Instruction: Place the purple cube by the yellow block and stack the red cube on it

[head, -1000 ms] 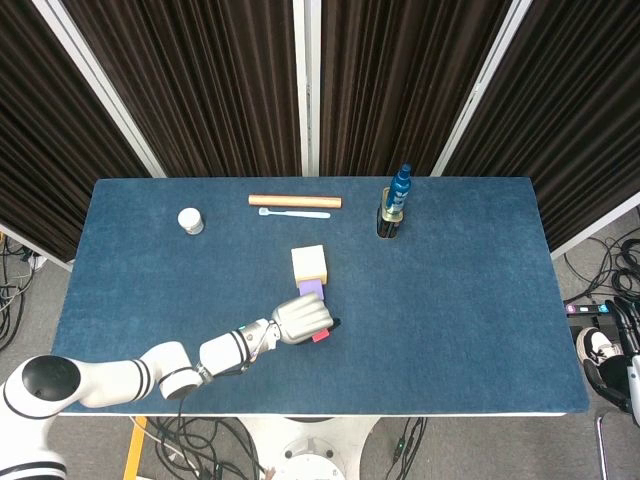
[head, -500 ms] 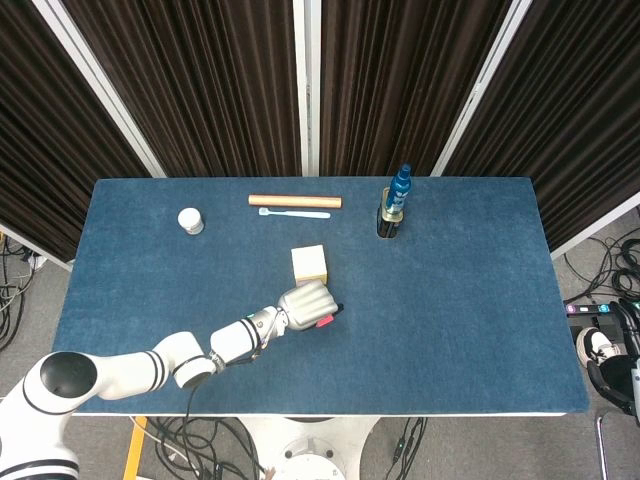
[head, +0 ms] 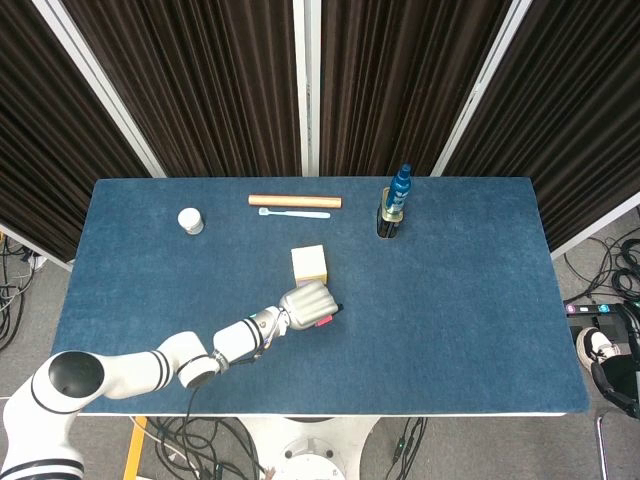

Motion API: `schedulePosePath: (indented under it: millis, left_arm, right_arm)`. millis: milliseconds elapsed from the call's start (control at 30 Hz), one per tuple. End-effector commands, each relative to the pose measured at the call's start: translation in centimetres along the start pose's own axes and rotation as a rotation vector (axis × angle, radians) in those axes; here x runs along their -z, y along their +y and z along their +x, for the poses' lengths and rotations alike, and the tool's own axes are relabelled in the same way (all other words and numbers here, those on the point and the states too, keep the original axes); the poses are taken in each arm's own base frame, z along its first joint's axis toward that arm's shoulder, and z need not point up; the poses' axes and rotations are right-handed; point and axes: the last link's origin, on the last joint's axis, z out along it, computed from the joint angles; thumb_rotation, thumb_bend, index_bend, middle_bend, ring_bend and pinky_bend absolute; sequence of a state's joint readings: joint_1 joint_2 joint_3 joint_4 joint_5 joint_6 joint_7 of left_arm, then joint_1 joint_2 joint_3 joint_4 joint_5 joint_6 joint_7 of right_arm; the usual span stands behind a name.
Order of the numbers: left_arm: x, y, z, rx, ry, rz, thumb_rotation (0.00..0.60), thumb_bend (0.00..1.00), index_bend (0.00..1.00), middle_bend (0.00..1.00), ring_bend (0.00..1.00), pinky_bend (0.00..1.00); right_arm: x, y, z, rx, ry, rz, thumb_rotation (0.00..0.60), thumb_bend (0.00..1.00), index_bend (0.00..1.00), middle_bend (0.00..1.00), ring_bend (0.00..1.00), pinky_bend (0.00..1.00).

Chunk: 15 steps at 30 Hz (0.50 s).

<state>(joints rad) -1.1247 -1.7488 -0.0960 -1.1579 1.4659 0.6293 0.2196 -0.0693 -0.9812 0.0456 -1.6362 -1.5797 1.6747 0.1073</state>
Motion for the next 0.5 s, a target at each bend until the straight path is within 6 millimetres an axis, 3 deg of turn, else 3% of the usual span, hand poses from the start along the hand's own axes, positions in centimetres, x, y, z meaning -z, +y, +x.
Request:
schedulePosePath:
  millis: [33, 500]
  left_arm:
    - [0.21, 0.05, -0.14, 0.0, 0.0, 0.001, 0.6, 0.36, 0.46, 0.91, 0.95, 0.96]
    - [0.4, -0.49, -0.56, -0.013, -0.013, 0.033, 0.6, 0.35, 0.41, 0.91, 0.94, 0.96]
  right_arm:
    - [0.0, -0.02, 0.0, 0.0, 0.0, 0.001, 0.6, 0.24, 0.0, 0.07, 0.0, 0.06]
    - [0.08, -0.16, 0.06, 0.0, 0.002, 0.005, 0.6, 0.24, 0.0, 0.08, 0.0, 0.06]
